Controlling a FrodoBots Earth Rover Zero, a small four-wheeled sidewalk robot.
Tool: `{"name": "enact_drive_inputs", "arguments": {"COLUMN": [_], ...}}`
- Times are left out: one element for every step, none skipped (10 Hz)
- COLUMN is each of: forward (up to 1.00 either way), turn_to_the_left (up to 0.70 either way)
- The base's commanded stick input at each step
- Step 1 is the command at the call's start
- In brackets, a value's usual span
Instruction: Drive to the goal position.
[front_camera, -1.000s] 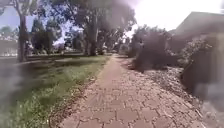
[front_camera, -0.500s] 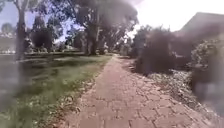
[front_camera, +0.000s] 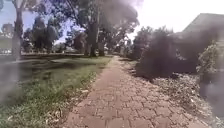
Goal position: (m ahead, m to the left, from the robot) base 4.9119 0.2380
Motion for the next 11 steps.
{"name": "enact_drive_inputs", "arguments": {"forward": [0.70,0.70,0.70,0.70,0.70,0.70,0.70,0.70,0.70,0.70,0.70], "turn_to_the_left": [0.00,0.00,0.00,0.00,0.00,0.00,0.00,0.00,0.00,0.00,0.00]}}
